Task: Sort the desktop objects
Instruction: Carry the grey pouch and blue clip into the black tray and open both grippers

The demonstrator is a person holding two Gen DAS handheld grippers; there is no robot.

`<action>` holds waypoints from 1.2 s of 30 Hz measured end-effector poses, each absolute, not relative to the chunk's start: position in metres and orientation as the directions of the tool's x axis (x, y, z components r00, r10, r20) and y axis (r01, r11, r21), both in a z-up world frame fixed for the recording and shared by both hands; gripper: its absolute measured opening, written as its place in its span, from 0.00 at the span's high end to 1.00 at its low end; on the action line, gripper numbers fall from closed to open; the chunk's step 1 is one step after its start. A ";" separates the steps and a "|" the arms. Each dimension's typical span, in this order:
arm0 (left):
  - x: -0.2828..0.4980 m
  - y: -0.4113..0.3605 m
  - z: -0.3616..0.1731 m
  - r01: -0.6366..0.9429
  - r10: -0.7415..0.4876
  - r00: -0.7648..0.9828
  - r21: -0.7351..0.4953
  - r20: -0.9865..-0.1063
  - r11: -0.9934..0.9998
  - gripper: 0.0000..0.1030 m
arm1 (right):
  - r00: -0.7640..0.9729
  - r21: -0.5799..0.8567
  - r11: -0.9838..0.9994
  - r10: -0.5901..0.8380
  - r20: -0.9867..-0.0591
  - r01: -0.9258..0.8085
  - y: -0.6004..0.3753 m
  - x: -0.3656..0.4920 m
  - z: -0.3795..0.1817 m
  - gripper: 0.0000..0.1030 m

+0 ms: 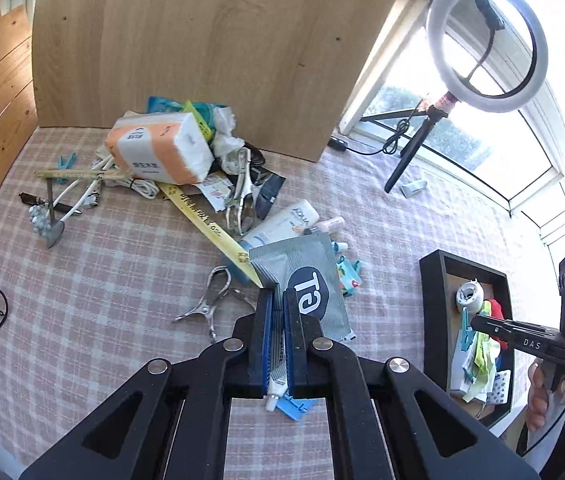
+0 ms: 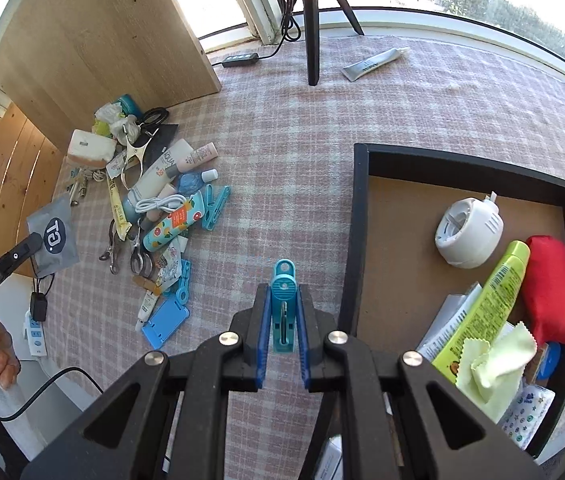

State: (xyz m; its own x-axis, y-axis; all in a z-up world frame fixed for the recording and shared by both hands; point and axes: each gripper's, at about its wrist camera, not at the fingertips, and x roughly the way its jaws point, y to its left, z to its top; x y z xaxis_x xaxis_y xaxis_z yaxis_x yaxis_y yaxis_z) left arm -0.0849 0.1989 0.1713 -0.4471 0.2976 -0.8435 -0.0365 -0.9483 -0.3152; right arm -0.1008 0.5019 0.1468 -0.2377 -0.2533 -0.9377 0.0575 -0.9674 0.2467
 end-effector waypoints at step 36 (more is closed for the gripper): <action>-0.058 0.495 0.164 -0.462 0.435 -0.244 -0.291 -0.867 -0.838 0.67 | -0.291 0.126 -0.967 -0.058 -0.955 -0.221 0.693 -0.024 0.155 0.73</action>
State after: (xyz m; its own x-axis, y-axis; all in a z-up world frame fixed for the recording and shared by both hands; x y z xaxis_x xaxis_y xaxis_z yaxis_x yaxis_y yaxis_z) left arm -0.0583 0.4947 0.1638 -0.2438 0.4351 -0.8667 -0.4623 -0.8378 -0.2906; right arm -0.0242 0.6931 0.1551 -0.2907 -0.0576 -0.9551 -0.2213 -0.9671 0.1257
